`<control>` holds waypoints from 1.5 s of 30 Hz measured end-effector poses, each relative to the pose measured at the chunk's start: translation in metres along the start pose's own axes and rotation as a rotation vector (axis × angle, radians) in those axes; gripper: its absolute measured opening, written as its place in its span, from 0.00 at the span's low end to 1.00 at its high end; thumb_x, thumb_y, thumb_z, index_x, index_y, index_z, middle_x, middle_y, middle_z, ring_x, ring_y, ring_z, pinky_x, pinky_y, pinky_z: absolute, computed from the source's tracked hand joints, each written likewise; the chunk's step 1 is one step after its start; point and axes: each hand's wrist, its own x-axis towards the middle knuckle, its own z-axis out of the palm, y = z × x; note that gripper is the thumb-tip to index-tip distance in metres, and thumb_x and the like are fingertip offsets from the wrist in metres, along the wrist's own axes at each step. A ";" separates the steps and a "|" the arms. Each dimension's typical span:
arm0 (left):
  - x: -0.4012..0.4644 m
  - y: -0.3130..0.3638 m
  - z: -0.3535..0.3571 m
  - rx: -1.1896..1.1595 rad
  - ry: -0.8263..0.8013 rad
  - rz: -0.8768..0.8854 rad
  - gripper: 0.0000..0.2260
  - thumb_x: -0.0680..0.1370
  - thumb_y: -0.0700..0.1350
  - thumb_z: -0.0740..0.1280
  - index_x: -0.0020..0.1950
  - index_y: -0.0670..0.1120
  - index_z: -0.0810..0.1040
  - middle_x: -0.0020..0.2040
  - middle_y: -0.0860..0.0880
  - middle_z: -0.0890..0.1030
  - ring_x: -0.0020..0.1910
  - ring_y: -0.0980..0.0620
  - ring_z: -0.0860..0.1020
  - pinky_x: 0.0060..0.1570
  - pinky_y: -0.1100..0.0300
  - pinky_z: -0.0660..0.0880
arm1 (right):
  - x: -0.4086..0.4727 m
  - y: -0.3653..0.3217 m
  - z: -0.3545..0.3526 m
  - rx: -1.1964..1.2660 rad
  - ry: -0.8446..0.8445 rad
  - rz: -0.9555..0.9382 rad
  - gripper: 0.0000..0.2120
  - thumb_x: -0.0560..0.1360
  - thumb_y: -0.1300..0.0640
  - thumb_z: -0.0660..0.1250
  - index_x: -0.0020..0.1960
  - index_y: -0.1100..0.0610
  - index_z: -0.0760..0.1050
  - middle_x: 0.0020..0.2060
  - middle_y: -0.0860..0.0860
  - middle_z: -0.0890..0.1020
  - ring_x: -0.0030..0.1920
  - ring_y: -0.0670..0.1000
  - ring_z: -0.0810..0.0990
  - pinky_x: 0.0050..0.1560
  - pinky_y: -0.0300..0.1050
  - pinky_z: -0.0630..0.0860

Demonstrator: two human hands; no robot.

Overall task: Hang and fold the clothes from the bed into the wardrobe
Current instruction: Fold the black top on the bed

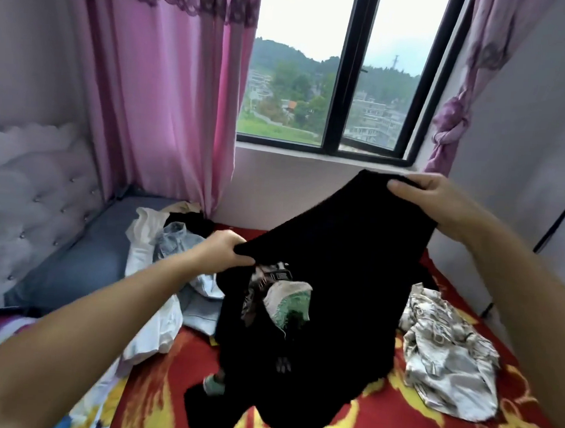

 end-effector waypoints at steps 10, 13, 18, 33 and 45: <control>0.000 0.040 -0.055 -0.140 -0.314 0.009 0.09 0.74 0.48 0.73 0.38 0.46 0.77 0.32 0.51 0.73 0.31 0.56 0.71 0.32 0.65 0.67 | -0.015 0.047 -0.014 -0.465 -0.291 0.237 0.16 0.71 0.38 0.69 0.48 0.50 0.82 0.42 0.52 0.84 0.41 0.46 0.81 0.45 0.41 0.75; 0.000 0.042 -0.056 -0.172 -0.238 -0.064 0.09 0.76 0.46 0.70 0.42 0.41 0.78 0.33 0.47 0.70 0.30 0.52 0.68 0.30 0.60 0.64 | -0.022 0.054 0.000 -0.549 -0.433 0.380 0.25 0.63 0.28 0.70 0.47 0.47 0.83 0.41 0.50 0.86 0.41 0.50 0.84 0.44 0.46 0.79; -0.003 0.053 -0.051 0.404 0.114 -0.065 0.04 0.76 0.41 0.66 0.43 0.43 0.77 0.41 0.44 0.78 0.37 0.44 0.80 0.33 0.56 0.76 | -0.019 0.051 0.017 -0.387 -0.365 0.324 0.12 0.68 0.45 0.75 0.42 0.54 0.84 0.36 0.52 0.85 0.34 0.49 0.83 0.33 0.38 0.76; -0.004 0.025 -0.083 -0.448 0.300 0.066 0.12 0.71 0.52 0.61 0.42 0.48 0.81 0.32 0.53 0.76 0.30 0.57 0.73 0.30 0.63 0.69 | -0.018 0.011 -0.035 -0.208 0.056 0.016 0.19 0.66 0.42 0.71 0.48 0.55 0.83 0.37 0.50 0.85 0.34 0.48 0.83 0.36 0.34 0.78; -0.006 0.042 -0.089 -0.684 -0.185 -0.128 0.06 0.77 0.37 0.67 0.53 0.40 0.78 0.41 0.45 0.84 0.37 0.51 0.83 0.36 0.61 0.80 | -0.009 0.021 -0.010 -0.409 0.174 0.231 0.14 0.77 0.51 0.67 0.46 0.63 0.82 0.36 0.56 0.84 0.35 0.53 0.80 0.39 0.45 0.75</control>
